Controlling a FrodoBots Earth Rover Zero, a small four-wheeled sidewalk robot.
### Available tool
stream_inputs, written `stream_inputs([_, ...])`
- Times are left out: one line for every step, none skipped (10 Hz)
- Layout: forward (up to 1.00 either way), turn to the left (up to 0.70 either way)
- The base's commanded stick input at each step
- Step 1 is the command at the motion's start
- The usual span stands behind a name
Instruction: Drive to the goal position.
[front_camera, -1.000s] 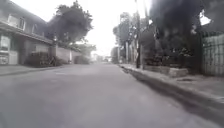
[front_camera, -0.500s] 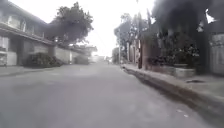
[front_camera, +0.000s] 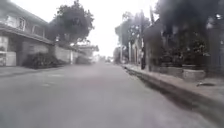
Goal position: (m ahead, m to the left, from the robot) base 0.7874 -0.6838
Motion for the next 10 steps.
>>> stream_inputs([1.0,0.0])
stream_inputs([1.0,0.0])
stream_inputs([1.0,0.0])
stream_inputs([1.0,0.0])
stream_inputs([1.0,0.0])
stream_inputs([1.0,0.0])
stream_inputs([1.0,0.0])
stream_inputs([1.0,0.0])
stream_inputs([1.0,0.0])
stream_inputs([1.0,0.0])
